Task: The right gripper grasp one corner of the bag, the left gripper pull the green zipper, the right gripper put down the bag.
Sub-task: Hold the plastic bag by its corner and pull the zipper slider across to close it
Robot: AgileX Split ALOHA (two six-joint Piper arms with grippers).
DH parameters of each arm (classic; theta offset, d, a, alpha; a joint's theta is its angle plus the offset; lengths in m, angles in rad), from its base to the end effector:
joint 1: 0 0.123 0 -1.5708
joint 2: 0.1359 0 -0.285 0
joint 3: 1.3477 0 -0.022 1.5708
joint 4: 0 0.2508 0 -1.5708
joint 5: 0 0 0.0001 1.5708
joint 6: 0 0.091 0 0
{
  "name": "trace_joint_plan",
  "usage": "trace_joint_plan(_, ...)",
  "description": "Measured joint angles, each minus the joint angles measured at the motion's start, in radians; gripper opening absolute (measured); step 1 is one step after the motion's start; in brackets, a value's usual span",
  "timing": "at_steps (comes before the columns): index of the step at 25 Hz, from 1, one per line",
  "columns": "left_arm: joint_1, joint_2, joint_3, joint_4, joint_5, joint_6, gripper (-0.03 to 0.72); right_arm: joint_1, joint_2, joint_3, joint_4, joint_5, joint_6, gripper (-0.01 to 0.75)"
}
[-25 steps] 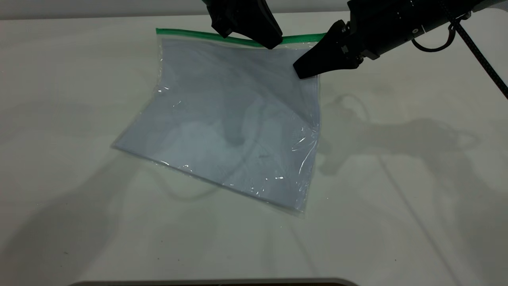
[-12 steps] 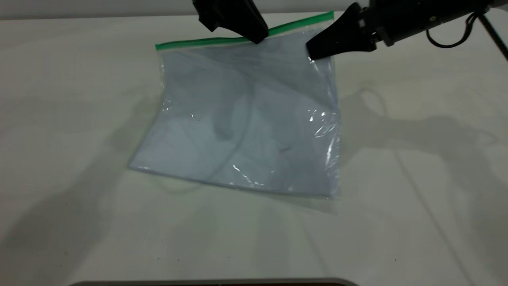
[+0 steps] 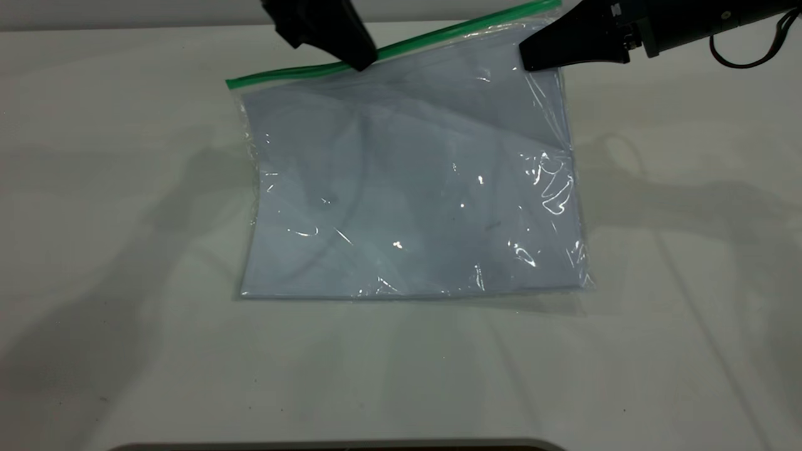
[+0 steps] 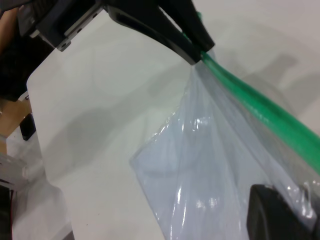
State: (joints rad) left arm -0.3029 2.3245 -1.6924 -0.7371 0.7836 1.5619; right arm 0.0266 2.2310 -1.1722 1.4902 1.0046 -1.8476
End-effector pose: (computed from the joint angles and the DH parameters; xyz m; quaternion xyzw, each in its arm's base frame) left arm 0.4430 -0.1837 0.1172 0.6110 0.7306 -0.1626 0.2579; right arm 0.3835 0.0868 0.0839 -0.3010 0.8063 0.4157 0.2941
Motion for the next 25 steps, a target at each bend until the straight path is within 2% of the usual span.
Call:
trace_joint_plan(8,0.039,0.0,0.0,0.089,0.026,-0.095,0.054,-0.006,0.0,0.0,-0.001,0.0,0.0,0.034)
trace_joint_plan(25,0.168,0.0,0.0,0.139,0.099,-0.148,0.054,-0.008,0.0,0.0,0.006,0.004,0.0,0.034)
